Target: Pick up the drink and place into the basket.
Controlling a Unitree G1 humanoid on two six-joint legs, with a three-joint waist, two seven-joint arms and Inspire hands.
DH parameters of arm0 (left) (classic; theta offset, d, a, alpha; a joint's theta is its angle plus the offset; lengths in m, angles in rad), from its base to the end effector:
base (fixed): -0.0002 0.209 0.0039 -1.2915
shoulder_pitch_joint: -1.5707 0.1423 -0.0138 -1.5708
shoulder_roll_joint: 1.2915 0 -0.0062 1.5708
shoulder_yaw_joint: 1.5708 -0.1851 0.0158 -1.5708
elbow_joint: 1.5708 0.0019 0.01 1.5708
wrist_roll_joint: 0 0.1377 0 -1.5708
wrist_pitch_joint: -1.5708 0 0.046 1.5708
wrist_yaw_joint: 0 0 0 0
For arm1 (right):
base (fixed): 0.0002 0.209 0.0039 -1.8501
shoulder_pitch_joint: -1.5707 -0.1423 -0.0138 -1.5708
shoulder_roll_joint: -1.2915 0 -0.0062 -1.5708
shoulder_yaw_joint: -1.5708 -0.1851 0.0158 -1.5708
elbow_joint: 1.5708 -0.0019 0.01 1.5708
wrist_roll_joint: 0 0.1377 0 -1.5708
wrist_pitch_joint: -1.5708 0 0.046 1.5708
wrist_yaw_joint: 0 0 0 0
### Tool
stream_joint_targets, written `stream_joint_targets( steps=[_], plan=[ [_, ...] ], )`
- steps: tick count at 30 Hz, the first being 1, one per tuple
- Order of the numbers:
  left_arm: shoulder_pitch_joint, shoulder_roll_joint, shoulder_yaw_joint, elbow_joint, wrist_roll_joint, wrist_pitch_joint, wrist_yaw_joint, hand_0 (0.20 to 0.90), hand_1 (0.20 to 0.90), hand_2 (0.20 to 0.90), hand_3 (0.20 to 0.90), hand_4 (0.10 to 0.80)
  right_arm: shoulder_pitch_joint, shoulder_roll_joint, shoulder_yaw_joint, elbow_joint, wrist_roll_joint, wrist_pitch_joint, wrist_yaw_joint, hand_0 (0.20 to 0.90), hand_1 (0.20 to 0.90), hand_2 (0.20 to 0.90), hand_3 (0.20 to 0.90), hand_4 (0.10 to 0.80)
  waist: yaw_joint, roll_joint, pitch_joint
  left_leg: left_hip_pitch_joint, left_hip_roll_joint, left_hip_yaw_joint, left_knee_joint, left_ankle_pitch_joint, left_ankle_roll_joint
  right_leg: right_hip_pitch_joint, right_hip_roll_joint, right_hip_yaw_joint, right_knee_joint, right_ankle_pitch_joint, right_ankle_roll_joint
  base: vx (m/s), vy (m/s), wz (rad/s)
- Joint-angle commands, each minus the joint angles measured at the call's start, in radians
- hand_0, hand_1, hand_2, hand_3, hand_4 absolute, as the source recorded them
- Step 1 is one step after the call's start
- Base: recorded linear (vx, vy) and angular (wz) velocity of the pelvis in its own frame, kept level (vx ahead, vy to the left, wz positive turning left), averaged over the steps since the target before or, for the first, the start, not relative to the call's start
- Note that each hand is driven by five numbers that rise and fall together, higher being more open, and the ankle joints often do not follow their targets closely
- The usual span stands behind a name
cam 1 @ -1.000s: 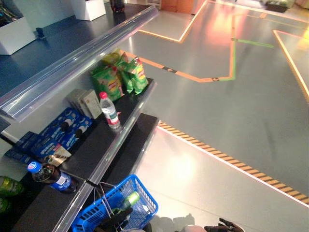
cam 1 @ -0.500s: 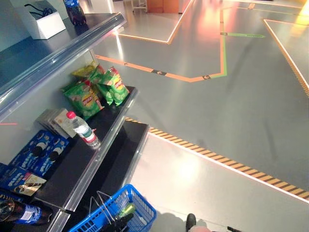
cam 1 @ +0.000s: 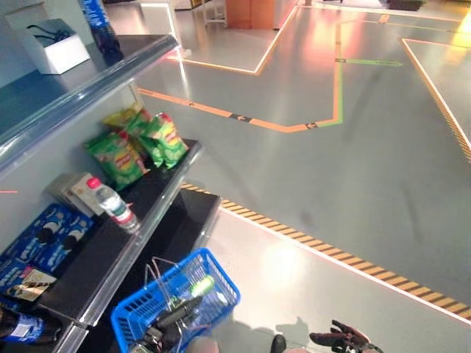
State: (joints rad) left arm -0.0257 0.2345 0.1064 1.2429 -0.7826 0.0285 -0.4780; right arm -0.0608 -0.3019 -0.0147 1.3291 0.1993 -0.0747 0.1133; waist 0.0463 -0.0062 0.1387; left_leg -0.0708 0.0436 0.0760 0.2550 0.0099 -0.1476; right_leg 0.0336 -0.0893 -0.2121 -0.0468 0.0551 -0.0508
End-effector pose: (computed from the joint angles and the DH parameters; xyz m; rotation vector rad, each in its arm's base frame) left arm 0.0777 0.2380 -0.1127 -0.7751 0.8813 0.2537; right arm 0.0801 -0.2571 -0.1068 -0.0237 1.1520 -0.2213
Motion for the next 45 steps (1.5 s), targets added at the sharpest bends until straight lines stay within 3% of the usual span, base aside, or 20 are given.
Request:
stream_joint_targets(
  steps=[1, 2, 3, 4, 6, 9, 12, 17, 18, 19, 21, 23, 28, 32, 36, 39, 40, 41, 42, 45],
  plan=[
    [0.035, 0.030, 0.009, -0.065, -0.025, -0.045, -0.098, 0.300, 0.300, 0.300, 0.200, 0.100, -0.031, -0.036, -0.003, 0.008, 0.019, -0.025, 0.008, 0.900, 0.900, 0.900, 0.900, 0.800, 0.028, 0.032, 0.023, -0.008, -0.053, 0.061, -0.144, 0.052, 0.080, 0.091, 0.041, 0.052, 0.032, -0.059, 0.088, 0.165, 0.019, -0.39],
    [0.036, 0.032, 0.012, -0.060, -0.021, -0.045, -0.104, 0.300, 0.300, 0.300, 0.200, 0.100, -0.029, -0.036, -0.004, 0.008, 0.017, -0.025, 0.007, 0.900, 0.900, 0.900, 0.900, 0.800, 0.029, 0.036, 0.023, -0.014, -0.053, 0.080, -0.161, 0.063, 0.077, 0.099, 0.047, 0.052, 0.030, -0.064, 0.087, 0.267, 0.035, -0.17],
    [0.027, 0.037, 0.008, -0.055, -0.006, -0.035, -0.122, 0.300, 0.300, 0.300, 0.200, 0.100, -0.012, -0.032, -0.010, 0.004, 0.026, -0.031, -0.005, 0.900, 0.900, 0.900, 0.900, 0.800, 0.019, 0.048, 0.018, -0.039, -0.040, 0.239, -0.196, 0.092, 0.074, 0.131, 0.064, 0.015, 0.022, -0.089, 0.078, 0.349, 0.063, -0.13],
    [0.022, 0.034, 0.003, -0.056, -0.004, -0.032, -0.123, 0.300, 0.300, 0.300, 0.200, 0.100, -0.004, -0.029, -0.012, 0.004, 0.031, -0.037, -0.011, 0.900, 0.900, 0.900, 0.900, 0.800, 0.012, 0.044, 0.008, -0.037, -0.040, 0.284, -0.201, 0.069, 0.072, 0.147, 0.061, 0.004, 0.017, -0.108, 0.080, 0.403, 0.093, 0.02],
    [0.023, 0.030, 0.005, -0.060, -0.009, -0.030, -0.115, 0.300, 0.300, 0.300, 0.200, 0.100, 0.003, -0.023, -0.014, 0.009, 0.022, -0.043, -0.017, 0.900, 0.900, 0.900, 0.900, 0.800, 0.010, 0.042, 0.001, -0.037, -0.044, 0.323, -0.221, 0.078, 0.094, 0.162, 0.066, -0.017, 0.015, -0.113, 0.076, 0.182, 0.065, 0.13],
    [0.032, 0.027, 0.014, -0.063, -0.015, -0.030, -0.102, 0.300, 0.300, 0.300, 0.200, 0.100, 0.010, -0.022, -0.022, 0.012, -0.008, -0.031, -0.017, 0.900, 0.900, 0.900, 0.900, 0.800, 0.016, 0.037, -0.014, -0.019, -0.059, 0.319, -0.233, 0.071, 0.107, 0.179, 0.067, -0.021, 0.018, -0.123, 0.080, 0.237, 0.056, 0.00],
    [0.031, 0.044, 0.029, -0.059, -0.015, -0.020, -0.125, 0.300, 0.300, 0.300, 0.200, 0.100, 0.019, -0.018, -0.022, 0.014, -0.037, -0.043, -0.001, 0.900, 0.900, 0.900, 0.900, 0.800, 0.036, 0.026, -0.039, 0.040, -0.078, 0.301, -0.273, 0.042, 0.146, 0.189, 0.047, -0.066, 0.078, -0.155, 0.100, 0.261, 0.056, 0.04],
    [0.016, 0.067, 0.017, -0.040, -0.033, -0.029, -0.113, 0.300, 0.300, 0.300, 0.200, 0.100, 0.004, -0.008, -0.024, 0.007, -0.036, -0.034, -0.001, 0.900, 0.900, 0.900, 0.900, 0.800, 0.041, 0.016, -0.053, 0.091, -0.101, 0.261, -0.311, 0.035, 0.181, 0.131, -0.005, -0.074, 0.297, -0.094, 0.160, 0.129, 0.063, 0.16],
    [0.010, 0.072, 0.013, -0.041, -0.033, -0.026, -0.112, 0.300, 0.300, 0.300, 0.200, 0.100, 0.006, -0.005, -0.024, 0.003, -0.029, -0.031, -0.004, 0.900, 0.900, 0.900, 0.900, 0.800, 0.034, 0.020, -0.048, 0.106, -0.104, 0.246, -0.316, 0.032, 0.189, 0.088, -0.012, -0.060, 0.385, -0.057, 0.173, 0.103, 0.136, 0.56],
    [-0.007, 0.079, -0.005, -0.041, -0.030, -0.025, -0.110, 0.300, 0.300, 0.300, 0.200, 0.100, 0.006, -0.002, -0.028, 0.004, -0.017, -0.027, -0.013, 0.900, 0.900, 0.900, 0.900, 0.800, 0.022, 0.033, -0.040, 0.123, -0.105, 0.202, -0.314, 0.021, 0.207, 0.003, -0.010, -0.006, 0.613, -0.009, 0.181, 0.109, 0.133, 0.82],
    [-0.017, 0.074, -0.024, -0.046, -0.047, -0.031, -0.095, 0.300, 0.300, 0.300, 0.200, 0.100, 0.004, -0.005, -0.028, 0.014, -0.017, -0.031, -0.012, 0.900, 0.900, 0.900, 0.900, 0.800, 0.015, 0.043, -0.034, 0.138, -0.099, 0.150, -0.305, 0.011, 0.213, -0.079, -0.019, 0.036, 0.688, 0.021, 0.164, 0.097, 0.040, 1.17],
    [-0.026, 0.071, -0.043, -0.044, -0.052, -0.036, -0.093, 0.300, 0.300, 0.300, 0.200, 0.100, 0.001, -0.007, -0.027, 0.024, -0.009, -0.035, -0.014, 0.900, 0.900, 0.900, 0.900, 0.800, 0.011, 0.042, -0.033, 0.149, -0.102, 0.093, -0.298, 0.004, 0.211, -0.116, -0.055, 0.058, 0.593, 0.010, 0.144, 0.140, -0.127, 1.23],
    [-0.062, 0.090, -0.072, -0.033, -0.022, -0.029, -0.113, 0.300, 0.300, 0.300, 0.200, 0.100, -0.016, -0.013, -0.039, 0.051, 0.034, -0.041, -0.022, 0.900, 0.900, 0.900, 0.900, 0.800, -0.024, 0.021, -0.019, 0.187, -0.136, -0.096, -0.260, -0.078, 0.203, -0.174, -0.104, 0.192, 0.189, 0.095, 0.176, 0.237, -0.250, 1.53],
    [-0.061, 0.095, -0.081, -0.010, 0.003, -0.038, -0.111, 0.300, 0.300, 0.300, 0.200, 0.100, -0.035, -0.016, -0.049, 0.064, 0.065, -0.026, -0.027, 0.900, 0.900, 0.900, 0.900, 0.800, -0.039, 0.021, -0.024, 0.206, -0.150, -0.213, -0.242, -0.112, 0.202, -0.180, -0.073, 0.322, 0.107, 0.124, 0.183, 0.299, -0.251, 1.49],
    [-0.033, 0.106, -0.059, -0.006, -0.003, -0.036, -0.156, 0.300, 0.300, 0.300, 0.200, 0.100, -0.041, -0.025, -0.030, 0.057, 0.050, 0.001, -0.021, 0.900, 0.900, 0.900, 0.900, 0.800, -0.043, 0.002, -0.036, 0.233, -0.144, -0.304, -0.212, -0.162, 0.202, -0.160, -0.024, 0.381, 0.107, 0.098, 0.185, 0.271, -0.266, 1.47],
    [-0.023, 0.089, -0.042, -0.010, -0.018, -0.037, -0.140, 0.300, 0.300, 0.300, 0.200, 0.100, -0.028, -0.029, -0.023, 0.046, 0.028, 0.000, -0.010, 0.900, 0.900, 0.900, 0.900, 0.800, -0.035, -0.004, -0.052, 0.226, -0.118, -0.306, -0.184, -0.162, 0.172, -0.117, -0.010, 0.370, 0.113, 0.058, 0.170, 0.102, -0.277, 1.04],
    [-0.020, 0.080, -0.033, -0.023, 0.017, -0.027, -0.152, 0.300, 0.300, 0.300, 0.200, 0.100, -0.018, -0.027, -0.030, 0.035, 0.041, -0.001, -0.020, 0.900, 0.900, 0.900, 0.900, 0.800, -0.028, -0.011, -0.062, 0.214, -0.091, -0.248, -0.189, -0.143, 0.152, -0.085, -0.033, 0.310, 0.090, 0.050, 0.165, 0.015, -0.177, 1.07],
    [-0.019, 0.080, -0.033, -0.023, 0.017, -0.027, -0.152, 0.300, 0.300, 0.300, 0.200, 0.100, -0.018, -0.027, -0.030, 0.035, 0.041, -0.001, -0.020, 0.900, 0.900, 0.900, 0.900, 0.800, -0.029, -0.011, -0.062, 0.214, -0.091, -0.249, -0.189, -0.143, 0.152, -0.084, -0.033, 0.309, 0.089, 0.050, 0.165, -0.040, -0.201, 1.12],
    [-0.028, 0.075, -0.045, -0.028, 0.044, -0.019, -0.164, 0.300, 0.300, 0.300, 0.200, 0.100, -0.003, -0.031, -0.042, 0.031, 0.072, -0.012, -0.036, 0.900, 0.900, 0.900, 0.900, 0.800, -0.030, -0.015, -0.065, 0.193, -0.060, -0.155, -0.211, -0.104, 0.135, -0.048, -0.045, 0.240, 0.065, 0.039, 0.159, -0.021, -0.125, 1.10],
    [-0.038, 0.065, -0.073, -0.029, 0.027, -0.018, -0.136, 0.300, 0.300, 0.300, 0.200, 0.100, 0.006, -0.035, -0.050, 0.023, 0.080, -0.009, -0.051, 0.900, 0.900, 0.900, 0.900, 0.800, -0.040, -0.005, -0.073, 0.201, -0.022, -0.103, -0.265, -0.077, 0.121, -0.015, -0.041, 0.171, 0.050, 0.011, 0.152, -0.019, -0.074, 1.41]
  ],
)
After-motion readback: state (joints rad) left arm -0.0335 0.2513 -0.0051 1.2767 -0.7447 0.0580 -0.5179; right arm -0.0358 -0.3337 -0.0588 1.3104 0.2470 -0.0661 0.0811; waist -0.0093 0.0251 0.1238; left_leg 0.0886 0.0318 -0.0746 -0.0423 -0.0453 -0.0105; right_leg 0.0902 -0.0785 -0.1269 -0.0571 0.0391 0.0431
